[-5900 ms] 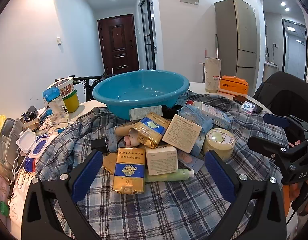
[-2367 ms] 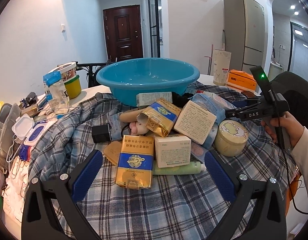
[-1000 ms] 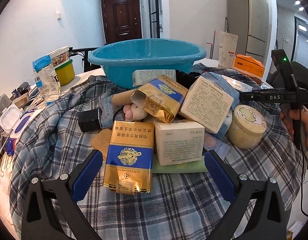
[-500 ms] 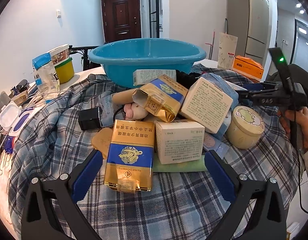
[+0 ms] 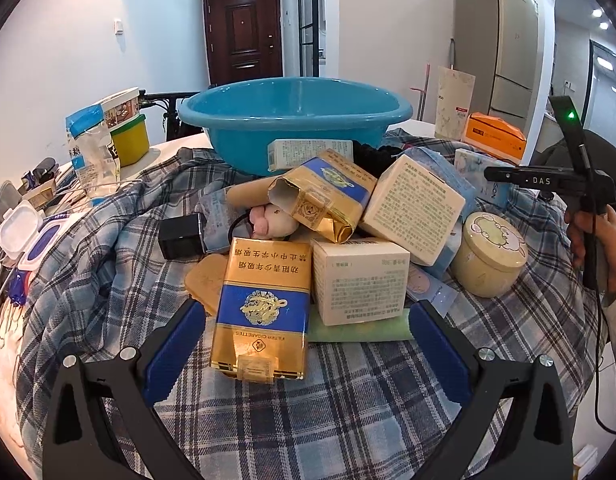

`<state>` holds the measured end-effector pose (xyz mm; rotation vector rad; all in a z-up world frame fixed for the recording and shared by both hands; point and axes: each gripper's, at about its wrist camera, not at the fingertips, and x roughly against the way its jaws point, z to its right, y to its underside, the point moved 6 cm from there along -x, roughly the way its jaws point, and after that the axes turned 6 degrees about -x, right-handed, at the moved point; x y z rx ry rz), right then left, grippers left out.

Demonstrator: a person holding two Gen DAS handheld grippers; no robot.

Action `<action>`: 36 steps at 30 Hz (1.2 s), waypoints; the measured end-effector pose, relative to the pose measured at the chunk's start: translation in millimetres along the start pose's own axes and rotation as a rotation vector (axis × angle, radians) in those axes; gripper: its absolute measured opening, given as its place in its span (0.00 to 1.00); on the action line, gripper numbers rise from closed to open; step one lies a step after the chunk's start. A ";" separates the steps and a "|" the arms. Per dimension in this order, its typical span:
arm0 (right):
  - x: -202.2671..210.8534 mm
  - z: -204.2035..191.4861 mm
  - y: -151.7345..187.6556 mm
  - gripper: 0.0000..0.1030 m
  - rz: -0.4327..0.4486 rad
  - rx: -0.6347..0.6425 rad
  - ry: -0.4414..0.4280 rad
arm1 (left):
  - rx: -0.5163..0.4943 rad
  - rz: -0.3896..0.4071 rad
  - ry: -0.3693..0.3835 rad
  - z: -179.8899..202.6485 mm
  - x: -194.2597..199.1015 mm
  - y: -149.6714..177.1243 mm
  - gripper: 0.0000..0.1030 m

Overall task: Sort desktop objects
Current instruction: 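Lift the RAISON box upright with the right gripper while the left gripper grasps the gold-blue box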

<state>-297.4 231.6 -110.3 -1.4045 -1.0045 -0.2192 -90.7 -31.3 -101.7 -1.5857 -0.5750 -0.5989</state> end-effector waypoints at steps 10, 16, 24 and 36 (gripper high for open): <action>-11.5 -3.3 2.5 0.20 -0.023 0.028 -0.022 | -0.018 0.020 -0.040 -1.5 -1.4 0.9 1.00; 33.3 -19.3 -6.8 0.20 0.137 0.019 -0.042 | 0.028 0.049 -0.007 -20.1 1.8 3.9 1.00; 41.4 -53.5 4.7 0.20 0.182 0.064 -0.102 | 0.020 0.019 0.031 -23.8 -6.4 10.4 0.75; 39.0 -64.6 15.3 0.20 0.204 0.076 -0.142 | 0.002 -0.080 0.023 -20.5 -22.4 22.1 0.64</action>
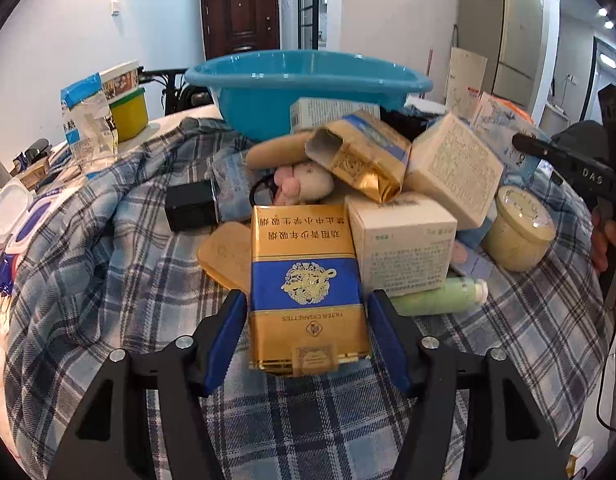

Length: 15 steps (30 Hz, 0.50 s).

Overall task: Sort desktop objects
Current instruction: 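Lift the RAISON box upright with the right gripper while the left gripper grasps the gold-blue box, then raise the gold-blue box over the basin with the left gripper while the right carries the RAISON box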

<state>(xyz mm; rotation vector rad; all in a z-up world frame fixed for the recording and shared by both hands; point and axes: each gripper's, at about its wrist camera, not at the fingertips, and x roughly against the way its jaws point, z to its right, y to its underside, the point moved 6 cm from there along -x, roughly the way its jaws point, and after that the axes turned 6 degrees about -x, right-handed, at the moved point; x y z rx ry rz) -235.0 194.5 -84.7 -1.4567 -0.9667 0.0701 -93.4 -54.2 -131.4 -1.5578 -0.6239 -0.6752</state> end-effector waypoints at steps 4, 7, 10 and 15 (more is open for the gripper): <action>0.1 -3.1 1.8 0.20 0.000 0.013 0.001 | -0.008 -0.009 -0.002 1.1 -2.7 0.9 0.54; 0.3 -2.9 1.8 0.20 0.000 0.010 0.000 | -0.013 0.006 -0.009 1.5 -0.2 0.6 0.52; 1.4 -2.9 1.6 0.20 0.004 0.009 0.000 | -0.011 0.033 -0.018 1.1 8.2 -0.2 0.51; 1.7 -5.3 2.2 0.20 0.006 0.020 0.014 | 0.002 0.085 -0.014 -1.2 30.6 -6.0 0.51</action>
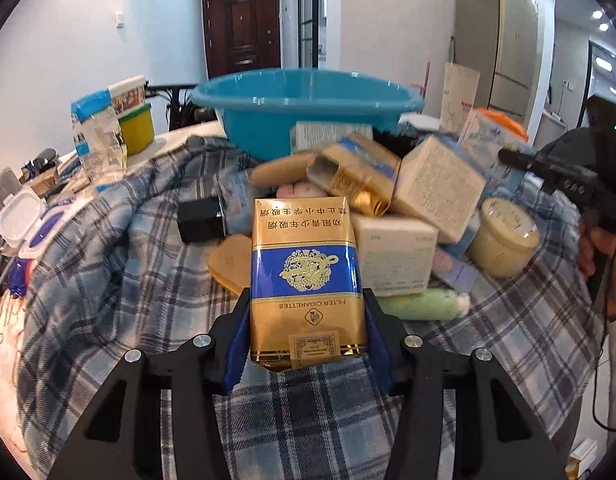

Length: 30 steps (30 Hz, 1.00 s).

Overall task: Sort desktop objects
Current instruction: 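Raise the gold-blue box over the basin with the left gripper while the right carries the RAISON box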

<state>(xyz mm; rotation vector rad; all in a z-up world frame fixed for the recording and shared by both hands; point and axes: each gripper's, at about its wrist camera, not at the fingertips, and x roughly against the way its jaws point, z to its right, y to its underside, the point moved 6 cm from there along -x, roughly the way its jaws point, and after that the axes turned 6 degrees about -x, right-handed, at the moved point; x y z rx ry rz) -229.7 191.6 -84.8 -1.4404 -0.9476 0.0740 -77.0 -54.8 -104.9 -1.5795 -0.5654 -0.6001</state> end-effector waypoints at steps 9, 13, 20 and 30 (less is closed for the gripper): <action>2.9 2.7 -1.1 0.20 0.015 -0.014 0.014 | -0.024 0.140 -0.001 3.1 32.7 -49.3 0.51; 4.0 0.7 -1.3 0.20 0.021 -0.003 0.023 | -0.037 0.204 0.021 6.0 28.5 -83.2 0.51; 2.8 3.4 -2.1 0.20 0.017 -0.015 0.024 | -0.028 0.265 -0.012 -3.2 6.7 -150.1 0.51; 2.4 5.7 -1.3 0.20 0.014 -0.028 0.027 | -0.003 0.289 -0.040 -19.9 -39.7 -218.4 0.52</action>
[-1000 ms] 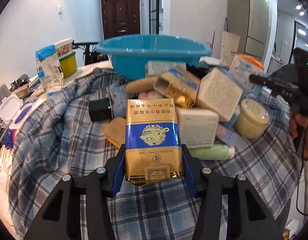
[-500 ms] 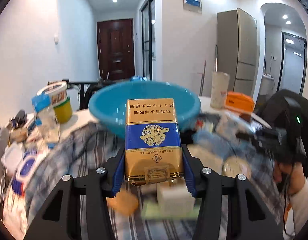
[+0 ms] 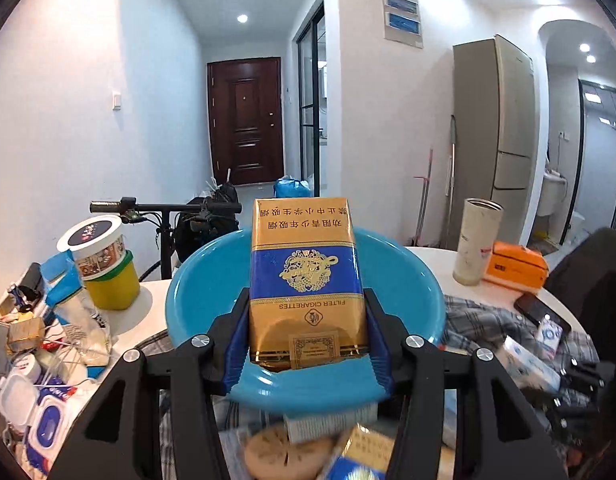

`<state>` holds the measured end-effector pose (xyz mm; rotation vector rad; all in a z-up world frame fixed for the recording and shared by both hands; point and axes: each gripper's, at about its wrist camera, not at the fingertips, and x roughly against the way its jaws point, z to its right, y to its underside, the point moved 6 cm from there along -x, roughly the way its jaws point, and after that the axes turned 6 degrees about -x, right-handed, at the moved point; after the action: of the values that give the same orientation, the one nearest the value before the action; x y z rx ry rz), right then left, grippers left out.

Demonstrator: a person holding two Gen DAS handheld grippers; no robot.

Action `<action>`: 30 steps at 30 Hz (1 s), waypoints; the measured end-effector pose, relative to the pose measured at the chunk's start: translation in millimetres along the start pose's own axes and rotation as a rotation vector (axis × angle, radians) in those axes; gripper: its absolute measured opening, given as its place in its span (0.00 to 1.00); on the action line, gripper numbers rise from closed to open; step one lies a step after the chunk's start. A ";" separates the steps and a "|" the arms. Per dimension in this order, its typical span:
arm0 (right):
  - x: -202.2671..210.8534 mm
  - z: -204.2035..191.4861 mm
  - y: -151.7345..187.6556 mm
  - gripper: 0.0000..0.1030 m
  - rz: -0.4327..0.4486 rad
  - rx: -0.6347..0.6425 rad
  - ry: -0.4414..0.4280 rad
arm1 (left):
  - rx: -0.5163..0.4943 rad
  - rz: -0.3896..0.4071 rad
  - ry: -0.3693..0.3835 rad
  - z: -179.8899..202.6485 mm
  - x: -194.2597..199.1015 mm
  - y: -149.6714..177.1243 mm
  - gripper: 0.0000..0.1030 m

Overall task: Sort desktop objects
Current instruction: 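Raise the gold-blue box over the basin with the left gripper while the right carries the RAISON box, then hold the gold-blue box above the basin with the left gripper while the right holds the RAISON box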

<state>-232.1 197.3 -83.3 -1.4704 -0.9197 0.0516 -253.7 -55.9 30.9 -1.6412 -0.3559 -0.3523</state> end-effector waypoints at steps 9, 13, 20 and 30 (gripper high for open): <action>0.3 1.1 -0.3 0.20 0.002 -0.006 -0.001 | 0.038 -0.044 0.014 -12.5 -34.7 14.1 0.52; 1.9 3.7 -1.4 0.20 0.011 -0.022 -0.001 | 0.033 -0.048 0.005 -13.2 -38.7 20.7 0.52; 0.4 -6.7 -31.6 0.20 0.054 -0.039 -0.027 | 0.055 -0.063 0.030 -10.2 -44.8 28.3 0.52; -34.0 -60.5 -135.5 0.20 0.170 0.020 -0.113 | 0.052 -0.047 -0.005 -17.4 -41.6 25.5 0.52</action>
<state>-288.4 106.9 25.5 -1.5360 -0.8802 0.2708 -280.6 -76.6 -8.1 -1.5854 -0.4051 -0.3713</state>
